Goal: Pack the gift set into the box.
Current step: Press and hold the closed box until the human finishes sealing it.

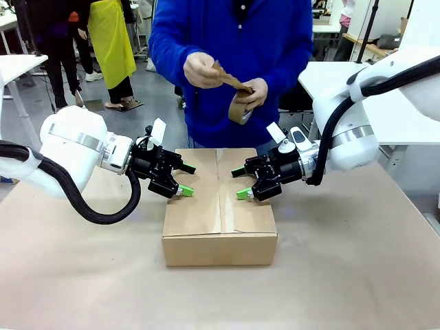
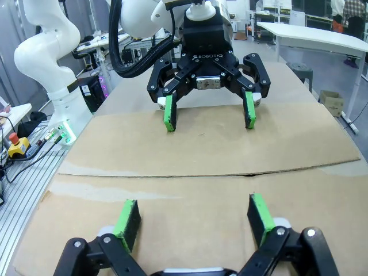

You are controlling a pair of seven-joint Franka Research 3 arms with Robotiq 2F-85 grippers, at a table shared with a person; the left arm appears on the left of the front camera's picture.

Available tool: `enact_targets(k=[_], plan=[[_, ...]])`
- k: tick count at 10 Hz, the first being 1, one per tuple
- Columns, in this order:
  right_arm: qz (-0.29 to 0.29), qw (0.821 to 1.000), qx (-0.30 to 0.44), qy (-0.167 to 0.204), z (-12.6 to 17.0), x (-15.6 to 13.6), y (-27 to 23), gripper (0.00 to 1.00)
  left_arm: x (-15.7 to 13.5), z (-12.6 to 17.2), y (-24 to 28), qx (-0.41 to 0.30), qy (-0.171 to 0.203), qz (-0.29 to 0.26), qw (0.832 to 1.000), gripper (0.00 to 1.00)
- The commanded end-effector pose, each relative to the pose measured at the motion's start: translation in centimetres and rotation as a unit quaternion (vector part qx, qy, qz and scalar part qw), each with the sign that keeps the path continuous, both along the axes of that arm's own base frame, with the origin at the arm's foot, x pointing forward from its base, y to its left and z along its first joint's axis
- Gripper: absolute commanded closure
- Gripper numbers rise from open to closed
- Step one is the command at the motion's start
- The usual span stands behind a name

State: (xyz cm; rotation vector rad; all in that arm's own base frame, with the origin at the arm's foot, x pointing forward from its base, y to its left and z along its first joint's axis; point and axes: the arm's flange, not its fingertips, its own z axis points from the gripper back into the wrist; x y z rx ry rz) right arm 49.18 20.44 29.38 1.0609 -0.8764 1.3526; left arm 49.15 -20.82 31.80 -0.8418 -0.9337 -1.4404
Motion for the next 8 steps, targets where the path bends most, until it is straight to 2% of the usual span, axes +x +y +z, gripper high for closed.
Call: enact_targets(k=[1, 8], plan=[[-0.005, 1.000, -0.001, 0.002, -0.35, -0.04, -0.11, 0.00, -0.07, -0.45, 0.00, 0.000, 0.003, 0.001, 1.000, 0.00], [-0.005, 1.000, -0.001, 0.002, -0.35, -0.04, -0.11, 0.00, -0.07, -0.45, 0.00, 0.000, 0.003, 0.001, 1.000, 0.00]])
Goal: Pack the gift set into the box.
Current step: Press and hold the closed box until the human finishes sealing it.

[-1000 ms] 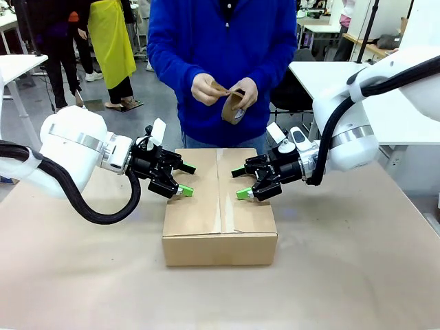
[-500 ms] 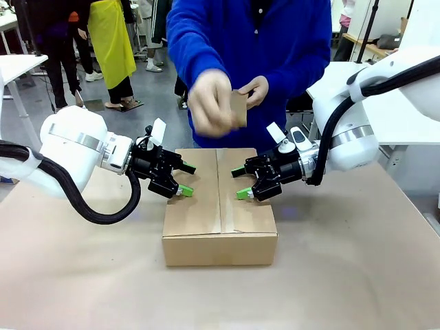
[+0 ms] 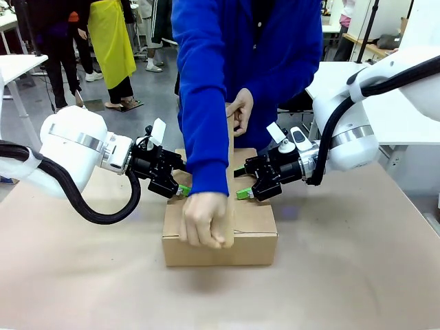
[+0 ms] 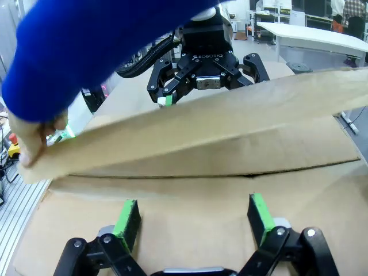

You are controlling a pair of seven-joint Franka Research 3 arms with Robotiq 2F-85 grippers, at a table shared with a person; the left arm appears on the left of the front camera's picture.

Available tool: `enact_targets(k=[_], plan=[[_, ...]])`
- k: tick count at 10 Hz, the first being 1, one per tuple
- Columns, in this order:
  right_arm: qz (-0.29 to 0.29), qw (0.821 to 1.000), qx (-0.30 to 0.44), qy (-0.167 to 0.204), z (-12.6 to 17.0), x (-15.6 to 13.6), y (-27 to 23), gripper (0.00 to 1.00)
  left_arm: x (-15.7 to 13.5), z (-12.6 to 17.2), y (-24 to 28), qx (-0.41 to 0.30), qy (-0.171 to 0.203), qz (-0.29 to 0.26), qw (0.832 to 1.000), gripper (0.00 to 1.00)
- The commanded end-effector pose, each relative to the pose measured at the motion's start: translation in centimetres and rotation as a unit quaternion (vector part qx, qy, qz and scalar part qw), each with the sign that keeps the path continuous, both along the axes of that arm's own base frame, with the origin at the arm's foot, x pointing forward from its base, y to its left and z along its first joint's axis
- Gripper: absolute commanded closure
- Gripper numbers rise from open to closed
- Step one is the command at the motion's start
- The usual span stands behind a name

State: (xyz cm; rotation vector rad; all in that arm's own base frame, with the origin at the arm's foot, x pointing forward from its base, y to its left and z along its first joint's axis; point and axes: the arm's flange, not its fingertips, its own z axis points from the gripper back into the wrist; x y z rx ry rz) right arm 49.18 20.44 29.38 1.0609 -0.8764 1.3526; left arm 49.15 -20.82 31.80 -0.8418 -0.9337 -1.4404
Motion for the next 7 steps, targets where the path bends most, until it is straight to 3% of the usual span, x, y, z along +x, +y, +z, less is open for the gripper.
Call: enact_targets(k=[1, 7], plan=[[-0.005, 1.000, -0.001, 0.002, -0.35, -0.04, -0.11, 0.00, -0.07, -0.45, 0.00, 0.000, 0.003, 0.001, 1.000, 0.00], [-0.005, 1.000, -0.001, 0.002, -0.35, -0.04, -0.11, 0.00, -0.07, -0.45, 0.00, 0.000, 0.003, 0.001, 1.000, 0.00]])
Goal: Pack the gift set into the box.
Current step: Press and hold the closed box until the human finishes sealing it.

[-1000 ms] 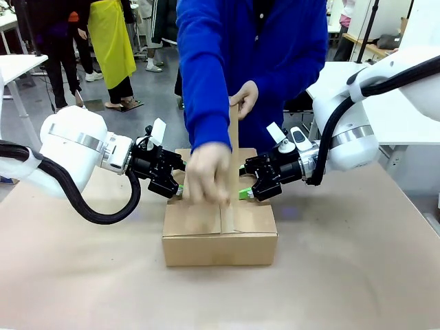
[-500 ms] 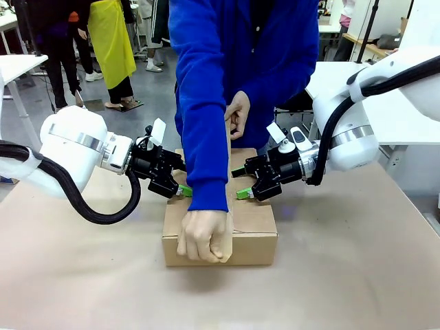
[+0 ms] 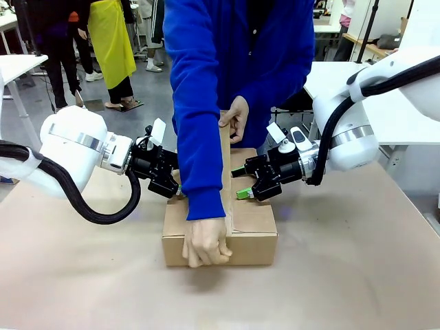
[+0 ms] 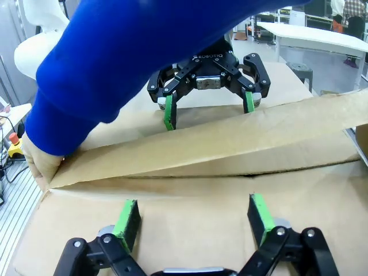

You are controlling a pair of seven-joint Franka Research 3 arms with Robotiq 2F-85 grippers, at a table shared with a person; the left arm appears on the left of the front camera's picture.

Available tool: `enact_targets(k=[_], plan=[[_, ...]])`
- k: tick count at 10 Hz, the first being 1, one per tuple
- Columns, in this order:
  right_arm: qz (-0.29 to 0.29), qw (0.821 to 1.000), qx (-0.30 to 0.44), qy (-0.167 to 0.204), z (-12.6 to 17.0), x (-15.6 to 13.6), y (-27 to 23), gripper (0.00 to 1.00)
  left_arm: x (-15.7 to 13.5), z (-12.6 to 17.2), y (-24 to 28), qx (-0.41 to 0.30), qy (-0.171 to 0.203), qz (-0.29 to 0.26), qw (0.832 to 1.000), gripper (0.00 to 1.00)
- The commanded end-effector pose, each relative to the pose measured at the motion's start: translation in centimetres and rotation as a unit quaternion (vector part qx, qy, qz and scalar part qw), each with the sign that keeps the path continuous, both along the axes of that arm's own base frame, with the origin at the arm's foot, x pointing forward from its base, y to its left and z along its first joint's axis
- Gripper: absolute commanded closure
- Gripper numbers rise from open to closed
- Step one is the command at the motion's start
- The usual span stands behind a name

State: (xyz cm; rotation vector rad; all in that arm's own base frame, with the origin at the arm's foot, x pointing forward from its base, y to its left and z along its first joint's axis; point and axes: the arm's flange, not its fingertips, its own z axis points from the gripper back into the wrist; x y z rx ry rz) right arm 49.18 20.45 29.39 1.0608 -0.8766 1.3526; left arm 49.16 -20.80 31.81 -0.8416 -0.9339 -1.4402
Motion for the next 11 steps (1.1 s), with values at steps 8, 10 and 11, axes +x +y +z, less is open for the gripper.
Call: enact_targets(k=[8, 10, 11], plan=[[-0.005, 1.000, -0.001, 0.002, -0.36, -0.05, -0.11, 0.00, -0.08, -0.45, -0.01, 0.000, 0.003, 0.001, 1.000, 0.00], [-0.005, 1.000, -0.001, 0.002, -0.36, -0.05, -0.11, 0.00, -0.08, -0.45, -0.01, 0.000, 0.003, 0.001, 1.000, 0.00], [-0.005, 1.000, -0.001, 0.002, -0.36, -0.05, -0.11, 0.00, -0.08, -0.45, -0.01, 0.000, 0.003, 0.001, 1.000, 0.00]])
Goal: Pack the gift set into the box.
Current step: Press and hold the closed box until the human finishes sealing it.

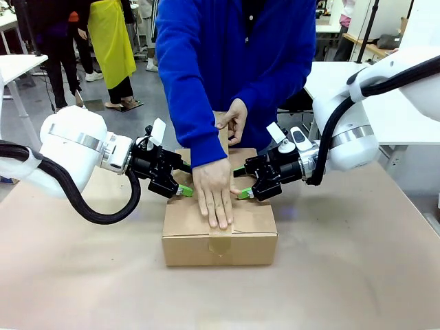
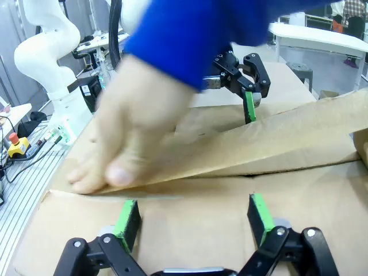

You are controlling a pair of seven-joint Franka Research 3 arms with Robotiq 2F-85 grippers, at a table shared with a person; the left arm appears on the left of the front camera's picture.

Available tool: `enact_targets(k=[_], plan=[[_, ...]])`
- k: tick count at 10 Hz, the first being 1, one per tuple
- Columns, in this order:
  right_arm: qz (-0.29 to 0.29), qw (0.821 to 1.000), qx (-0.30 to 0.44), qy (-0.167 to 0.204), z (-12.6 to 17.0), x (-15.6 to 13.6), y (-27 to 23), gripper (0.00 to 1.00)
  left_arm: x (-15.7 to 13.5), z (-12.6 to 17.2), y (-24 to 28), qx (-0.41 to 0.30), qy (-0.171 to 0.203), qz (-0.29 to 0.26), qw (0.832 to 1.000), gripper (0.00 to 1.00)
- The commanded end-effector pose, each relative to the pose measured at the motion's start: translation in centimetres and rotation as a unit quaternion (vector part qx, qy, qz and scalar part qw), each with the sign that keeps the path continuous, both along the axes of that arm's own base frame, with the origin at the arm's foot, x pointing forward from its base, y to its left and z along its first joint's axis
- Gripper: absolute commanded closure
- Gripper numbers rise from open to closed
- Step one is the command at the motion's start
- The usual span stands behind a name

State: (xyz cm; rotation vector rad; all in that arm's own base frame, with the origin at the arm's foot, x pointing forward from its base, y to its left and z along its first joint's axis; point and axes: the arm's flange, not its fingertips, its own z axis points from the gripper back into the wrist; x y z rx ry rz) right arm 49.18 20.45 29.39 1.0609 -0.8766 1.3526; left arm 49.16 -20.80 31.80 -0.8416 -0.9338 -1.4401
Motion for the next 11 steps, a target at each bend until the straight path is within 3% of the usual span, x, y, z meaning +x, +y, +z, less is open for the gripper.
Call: enact_targets(k=[1, 11], plan=[[-0.005, 1.000, -0.001, 0.002, -0.35, -0.05, -0.11, 0.00, -0.08, -0.44, -0.01, 0.000, 0.003, 0.001, 1.000, 0.00], [-0.005, 1.000, -0.001, 0.002, -0.35, -0.05, -0.11, 0.00, -0.08, -0.44, -0.01, 0.000, 0.003, 0.001, 1.000, 0.00]])
